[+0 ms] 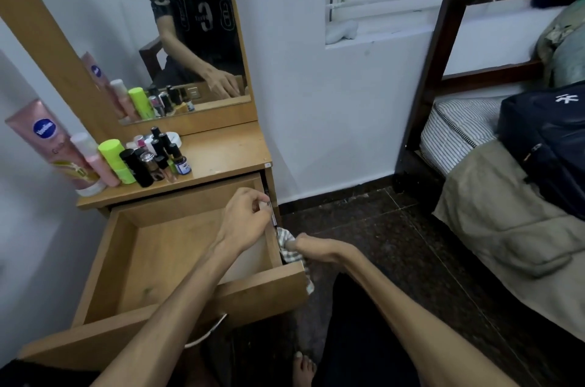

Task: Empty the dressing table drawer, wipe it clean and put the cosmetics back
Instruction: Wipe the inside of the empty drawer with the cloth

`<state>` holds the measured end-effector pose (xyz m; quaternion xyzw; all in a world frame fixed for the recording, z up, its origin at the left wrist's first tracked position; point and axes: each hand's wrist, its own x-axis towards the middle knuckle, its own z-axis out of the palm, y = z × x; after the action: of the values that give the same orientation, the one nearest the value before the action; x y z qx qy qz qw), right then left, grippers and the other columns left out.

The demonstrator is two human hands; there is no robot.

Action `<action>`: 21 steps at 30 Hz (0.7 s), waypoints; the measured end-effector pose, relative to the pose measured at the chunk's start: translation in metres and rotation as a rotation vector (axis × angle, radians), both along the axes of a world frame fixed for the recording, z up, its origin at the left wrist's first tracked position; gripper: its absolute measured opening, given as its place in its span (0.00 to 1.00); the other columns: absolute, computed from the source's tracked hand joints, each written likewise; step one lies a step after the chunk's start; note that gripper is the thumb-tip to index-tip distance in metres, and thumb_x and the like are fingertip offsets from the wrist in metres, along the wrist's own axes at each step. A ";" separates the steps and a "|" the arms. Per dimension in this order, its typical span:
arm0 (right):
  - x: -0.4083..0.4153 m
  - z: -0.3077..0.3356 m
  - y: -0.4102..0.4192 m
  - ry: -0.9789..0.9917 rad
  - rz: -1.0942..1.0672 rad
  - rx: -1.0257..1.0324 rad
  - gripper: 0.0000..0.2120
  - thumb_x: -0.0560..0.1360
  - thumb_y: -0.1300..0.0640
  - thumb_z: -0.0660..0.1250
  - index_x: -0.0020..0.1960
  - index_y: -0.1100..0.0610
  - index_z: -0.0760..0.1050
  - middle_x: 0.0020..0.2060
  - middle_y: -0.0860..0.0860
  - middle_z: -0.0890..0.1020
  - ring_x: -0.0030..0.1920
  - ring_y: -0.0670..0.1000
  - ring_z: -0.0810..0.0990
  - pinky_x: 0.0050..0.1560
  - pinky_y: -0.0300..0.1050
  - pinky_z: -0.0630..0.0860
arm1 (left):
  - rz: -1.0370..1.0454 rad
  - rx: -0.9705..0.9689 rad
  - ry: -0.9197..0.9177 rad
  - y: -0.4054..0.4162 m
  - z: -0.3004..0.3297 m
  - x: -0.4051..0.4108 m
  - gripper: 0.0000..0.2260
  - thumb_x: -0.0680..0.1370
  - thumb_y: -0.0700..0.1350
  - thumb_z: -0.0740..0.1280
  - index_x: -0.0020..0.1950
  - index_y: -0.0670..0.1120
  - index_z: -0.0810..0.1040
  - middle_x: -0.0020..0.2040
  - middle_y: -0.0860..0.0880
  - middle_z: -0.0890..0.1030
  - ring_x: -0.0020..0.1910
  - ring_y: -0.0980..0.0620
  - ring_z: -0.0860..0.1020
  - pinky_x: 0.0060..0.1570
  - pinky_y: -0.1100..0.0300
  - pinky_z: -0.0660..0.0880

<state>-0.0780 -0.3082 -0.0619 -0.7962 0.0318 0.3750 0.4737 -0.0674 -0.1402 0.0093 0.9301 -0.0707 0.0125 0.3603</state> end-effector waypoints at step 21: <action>-0.118 0.069 -0.035 -0.033 -0.386 0.280 0.12 0.81 0.60 0.64 0.58 0.65 0.82 0.50 0.64 0.88 0.51 0.63 0.88 0.54 0.58 0.86 | -0.104 -0.098 0.366 0.114 0.007 -0.054 0.07 0.79 0.38 0.66 0.51 0.46 0.83 0.46 0.44 0.86 0.39 0.49 0.83 0.42 0.51 0.82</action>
<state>-0.1961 -0.3428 0.0071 -0.7081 0.1232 0.2651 0.6427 -0.1211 -0.0262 0.0160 0.8932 -0.0513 -0.1722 0.4122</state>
